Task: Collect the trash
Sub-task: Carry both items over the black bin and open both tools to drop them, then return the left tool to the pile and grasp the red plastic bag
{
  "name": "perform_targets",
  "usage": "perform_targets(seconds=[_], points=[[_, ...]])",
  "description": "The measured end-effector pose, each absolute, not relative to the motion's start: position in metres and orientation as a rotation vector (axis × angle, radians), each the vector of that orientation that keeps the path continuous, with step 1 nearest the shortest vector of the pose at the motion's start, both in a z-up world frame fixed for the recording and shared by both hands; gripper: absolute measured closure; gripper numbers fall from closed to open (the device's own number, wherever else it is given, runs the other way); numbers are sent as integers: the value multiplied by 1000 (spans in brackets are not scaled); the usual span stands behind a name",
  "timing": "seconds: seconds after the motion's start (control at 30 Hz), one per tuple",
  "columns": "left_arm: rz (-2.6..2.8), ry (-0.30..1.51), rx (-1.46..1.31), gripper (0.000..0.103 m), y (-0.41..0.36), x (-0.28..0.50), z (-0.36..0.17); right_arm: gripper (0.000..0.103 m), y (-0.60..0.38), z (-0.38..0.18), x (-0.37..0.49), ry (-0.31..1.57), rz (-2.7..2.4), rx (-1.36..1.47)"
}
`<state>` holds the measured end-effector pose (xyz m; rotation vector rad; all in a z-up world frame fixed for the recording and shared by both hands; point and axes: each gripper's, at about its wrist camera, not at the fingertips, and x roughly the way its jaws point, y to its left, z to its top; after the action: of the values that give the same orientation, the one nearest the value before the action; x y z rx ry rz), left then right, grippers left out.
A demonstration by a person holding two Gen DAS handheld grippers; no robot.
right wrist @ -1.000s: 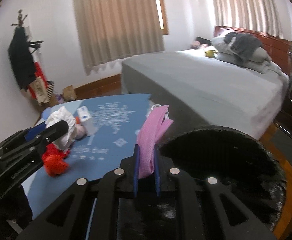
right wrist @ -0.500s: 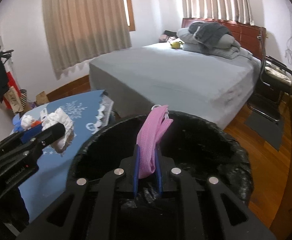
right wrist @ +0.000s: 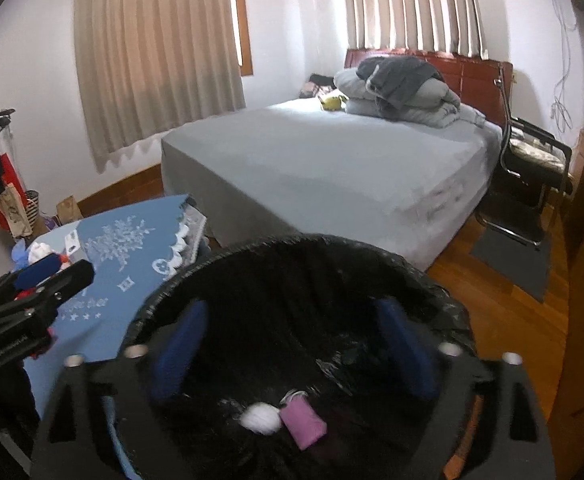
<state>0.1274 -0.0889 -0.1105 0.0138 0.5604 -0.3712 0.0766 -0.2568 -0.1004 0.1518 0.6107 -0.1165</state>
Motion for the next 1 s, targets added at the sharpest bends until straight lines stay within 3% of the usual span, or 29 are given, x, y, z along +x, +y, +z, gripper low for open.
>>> perform_targets(seconds=[0.1, 0.6, 1.0], points=[[-284, 552, 18, 17, -61, 129, -109, 6, -238, -99, 82, 594, -74, 152], [65, 628, -19, 18, 70, 114, -133, 6, -113, -116, 119, 596, 176, 105], [59, 719, -58, 30, 75, 120, -162, 6, -98, -124, 126, 624, 196, 88]])
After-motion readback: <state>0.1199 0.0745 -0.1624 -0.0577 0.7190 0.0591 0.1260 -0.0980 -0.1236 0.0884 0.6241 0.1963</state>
